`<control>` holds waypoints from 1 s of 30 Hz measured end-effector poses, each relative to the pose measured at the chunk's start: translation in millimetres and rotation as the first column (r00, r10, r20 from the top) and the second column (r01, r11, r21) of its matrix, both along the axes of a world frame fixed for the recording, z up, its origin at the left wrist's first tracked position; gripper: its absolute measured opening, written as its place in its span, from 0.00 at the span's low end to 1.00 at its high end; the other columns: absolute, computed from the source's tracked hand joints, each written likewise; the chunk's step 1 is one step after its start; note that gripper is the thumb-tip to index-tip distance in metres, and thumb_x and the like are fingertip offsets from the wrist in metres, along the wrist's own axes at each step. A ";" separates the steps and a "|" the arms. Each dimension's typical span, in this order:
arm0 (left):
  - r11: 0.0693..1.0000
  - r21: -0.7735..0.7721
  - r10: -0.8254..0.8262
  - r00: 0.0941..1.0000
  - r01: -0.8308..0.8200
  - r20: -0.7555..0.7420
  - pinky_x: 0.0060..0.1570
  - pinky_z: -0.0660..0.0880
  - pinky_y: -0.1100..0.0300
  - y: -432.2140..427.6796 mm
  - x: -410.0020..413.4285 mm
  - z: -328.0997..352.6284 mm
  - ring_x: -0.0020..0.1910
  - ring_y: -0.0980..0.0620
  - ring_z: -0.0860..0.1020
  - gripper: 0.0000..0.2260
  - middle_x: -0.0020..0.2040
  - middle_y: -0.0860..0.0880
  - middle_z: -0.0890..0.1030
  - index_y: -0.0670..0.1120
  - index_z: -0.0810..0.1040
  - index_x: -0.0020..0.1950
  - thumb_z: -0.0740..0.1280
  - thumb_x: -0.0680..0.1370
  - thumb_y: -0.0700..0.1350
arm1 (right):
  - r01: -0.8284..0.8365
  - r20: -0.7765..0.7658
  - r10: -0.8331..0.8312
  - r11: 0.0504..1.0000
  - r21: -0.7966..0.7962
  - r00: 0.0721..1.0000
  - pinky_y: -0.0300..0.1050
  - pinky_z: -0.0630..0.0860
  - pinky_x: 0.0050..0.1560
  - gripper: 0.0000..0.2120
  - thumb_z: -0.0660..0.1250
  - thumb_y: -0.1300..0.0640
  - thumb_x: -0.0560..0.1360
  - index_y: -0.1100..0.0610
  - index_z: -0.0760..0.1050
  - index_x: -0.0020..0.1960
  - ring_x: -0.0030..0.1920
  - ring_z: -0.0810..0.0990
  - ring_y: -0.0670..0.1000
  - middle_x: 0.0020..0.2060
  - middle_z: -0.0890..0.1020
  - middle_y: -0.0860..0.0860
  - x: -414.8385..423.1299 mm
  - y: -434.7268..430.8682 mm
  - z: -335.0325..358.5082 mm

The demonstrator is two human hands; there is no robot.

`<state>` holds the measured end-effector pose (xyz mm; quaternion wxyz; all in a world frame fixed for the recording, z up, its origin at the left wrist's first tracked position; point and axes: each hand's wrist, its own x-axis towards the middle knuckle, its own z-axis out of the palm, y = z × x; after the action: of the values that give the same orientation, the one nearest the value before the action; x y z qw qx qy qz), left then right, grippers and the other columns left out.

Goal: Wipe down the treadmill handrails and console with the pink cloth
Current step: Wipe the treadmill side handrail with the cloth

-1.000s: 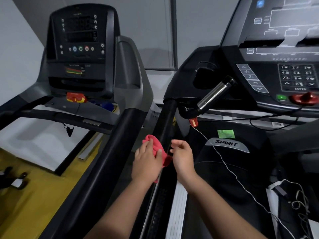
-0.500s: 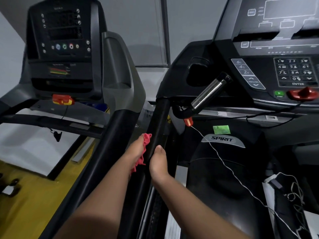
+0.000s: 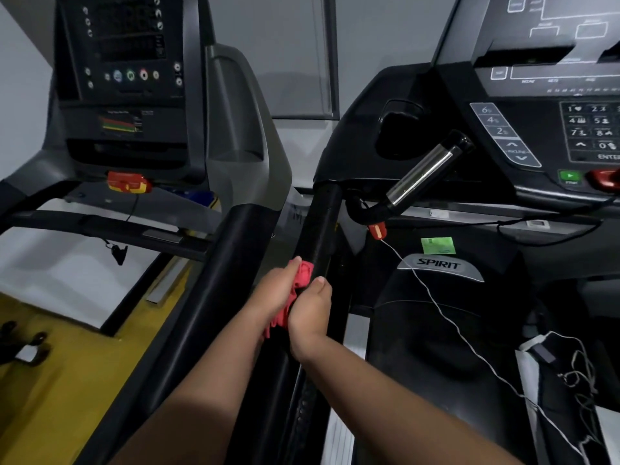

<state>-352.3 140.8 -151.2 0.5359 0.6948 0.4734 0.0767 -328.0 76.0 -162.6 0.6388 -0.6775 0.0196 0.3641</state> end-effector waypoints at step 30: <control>0.861 -0.484 0.239 0.964 -0.155 0.117 0.62 0.71 0.52 6.0 -4.5 -14.0 0.59 0.47 0.77 0.25 0.58 0.46 0.81 0.46 0.77 0.63 0.53 0.80 0.63 | 0.076 0.255 -0.037 0.986 -0.147 0.966 0.52 0.67 0.64 0.18 0.47 0.53 0.82 0.55 0.64 0.69 0.63 0.69 0.55 0.65 0.67 0.55 0.1 1.4 0.4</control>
<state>-356.8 146.8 -165.2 0.7167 0.4822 0.4983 0.0738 -327.9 77.4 -162.1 0.5916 -0.7650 -0.0139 0.2542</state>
